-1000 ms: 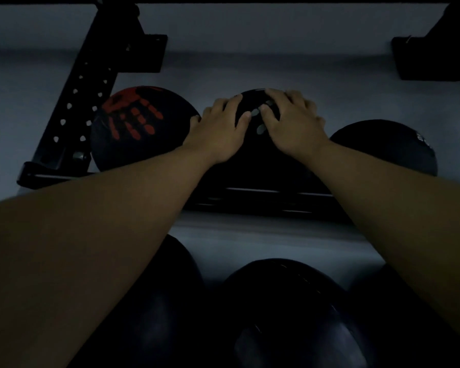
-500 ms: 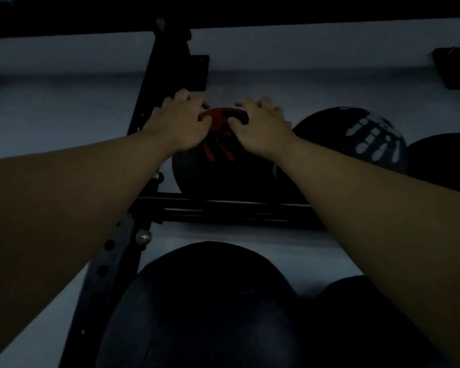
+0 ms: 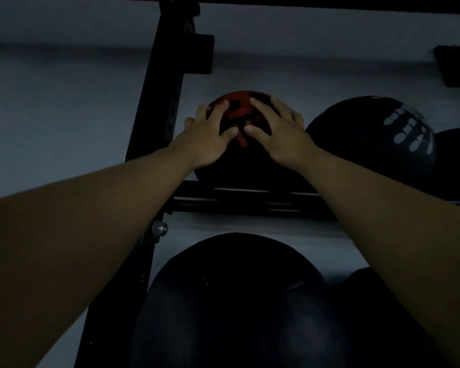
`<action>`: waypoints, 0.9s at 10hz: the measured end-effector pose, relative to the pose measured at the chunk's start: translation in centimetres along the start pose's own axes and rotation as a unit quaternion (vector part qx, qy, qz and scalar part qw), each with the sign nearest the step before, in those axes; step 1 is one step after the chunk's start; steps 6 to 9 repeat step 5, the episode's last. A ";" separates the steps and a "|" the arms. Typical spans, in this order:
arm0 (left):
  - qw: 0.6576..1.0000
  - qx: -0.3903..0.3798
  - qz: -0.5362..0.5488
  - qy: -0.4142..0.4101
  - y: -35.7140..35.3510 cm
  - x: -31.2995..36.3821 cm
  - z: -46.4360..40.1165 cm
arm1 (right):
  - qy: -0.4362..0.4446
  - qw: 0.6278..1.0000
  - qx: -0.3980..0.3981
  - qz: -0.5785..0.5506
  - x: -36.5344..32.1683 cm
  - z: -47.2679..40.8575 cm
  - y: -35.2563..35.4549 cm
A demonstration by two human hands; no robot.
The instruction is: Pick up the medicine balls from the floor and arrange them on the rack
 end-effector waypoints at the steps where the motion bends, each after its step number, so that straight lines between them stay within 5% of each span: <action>1: 1.000 -0.014 -0.007 0.002 -0.2 0.0 0.1 | -0.017 1.000 -0.009 0.000 -0.4 0.6 0.0; 5: 0.992 -0.098 -0.073 0.006 1.0 3.8 5.3 | -0.038 0.994 -0.054 0.091 -0.9 7.3 5.0; 9: 0.992 -0.098 -0.073 0.006 1.0 3.8 5.3 | -0.038 0.994 -0.054 0.091 -0.9 7.3 5.0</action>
Point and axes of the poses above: each hand's wrist, its own z-axis away from the middle knuckle, its own y-axis out of the back of the hand, x = y × z, the point moved 4 cm from there along -z, towards the middle knuckle
